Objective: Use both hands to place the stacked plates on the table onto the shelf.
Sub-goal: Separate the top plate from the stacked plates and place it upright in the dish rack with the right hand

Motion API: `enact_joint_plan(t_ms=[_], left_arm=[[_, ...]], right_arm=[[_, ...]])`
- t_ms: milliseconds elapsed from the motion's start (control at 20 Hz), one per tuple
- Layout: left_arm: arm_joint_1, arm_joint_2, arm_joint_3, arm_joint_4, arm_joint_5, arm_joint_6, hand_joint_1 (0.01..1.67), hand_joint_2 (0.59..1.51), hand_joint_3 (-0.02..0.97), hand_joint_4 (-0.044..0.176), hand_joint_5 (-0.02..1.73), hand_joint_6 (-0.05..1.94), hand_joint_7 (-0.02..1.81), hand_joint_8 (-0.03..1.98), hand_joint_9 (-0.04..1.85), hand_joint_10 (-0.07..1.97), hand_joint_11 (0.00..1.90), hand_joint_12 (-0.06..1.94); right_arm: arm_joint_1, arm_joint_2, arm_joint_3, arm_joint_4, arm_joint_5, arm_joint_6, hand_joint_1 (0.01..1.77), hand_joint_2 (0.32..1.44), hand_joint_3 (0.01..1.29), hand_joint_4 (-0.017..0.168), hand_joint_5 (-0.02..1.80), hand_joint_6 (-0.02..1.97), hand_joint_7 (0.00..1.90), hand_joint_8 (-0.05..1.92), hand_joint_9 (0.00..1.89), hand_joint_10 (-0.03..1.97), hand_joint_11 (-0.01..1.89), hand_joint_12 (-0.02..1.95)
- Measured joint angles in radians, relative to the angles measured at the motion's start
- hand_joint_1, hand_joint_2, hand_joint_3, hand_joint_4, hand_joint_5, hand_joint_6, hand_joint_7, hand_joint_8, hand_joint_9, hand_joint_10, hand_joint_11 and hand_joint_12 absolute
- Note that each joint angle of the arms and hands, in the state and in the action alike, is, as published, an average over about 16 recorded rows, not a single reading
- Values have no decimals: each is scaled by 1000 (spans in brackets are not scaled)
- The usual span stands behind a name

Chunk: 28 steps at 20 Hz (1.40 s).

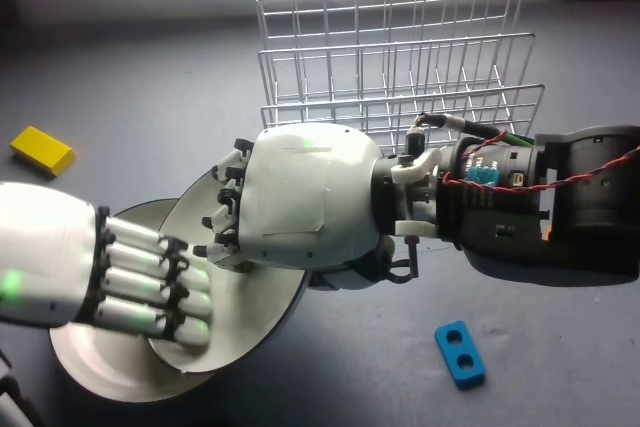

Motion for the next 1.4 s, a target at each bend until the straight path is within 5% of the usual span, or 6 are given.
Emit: enact_joint_plan(t_ms=[550, 1400], left_arm=[[-76, 80, 30, 9, -35, -52, 19, 1033, 1, -1, 12, 15, 17, -13, 22, 5, 15, 2], [-110, 133, 114, 17, -95, -106, 18, 1044, 0, -1, 21, 15, 18, -12, 21, 4, 15, 1]], right_arm=[[53, 28, -44, 13, -40, 5, 1234, 991, 15, 4, 784, 870, 847, 1132, 884, 1275, 632, 1607], [200, 225, -239, 64, -142, 13, 1323, 1053, 17, 1, 804, 1020, 895, 1168, 816, 1448, 646, 1574]])
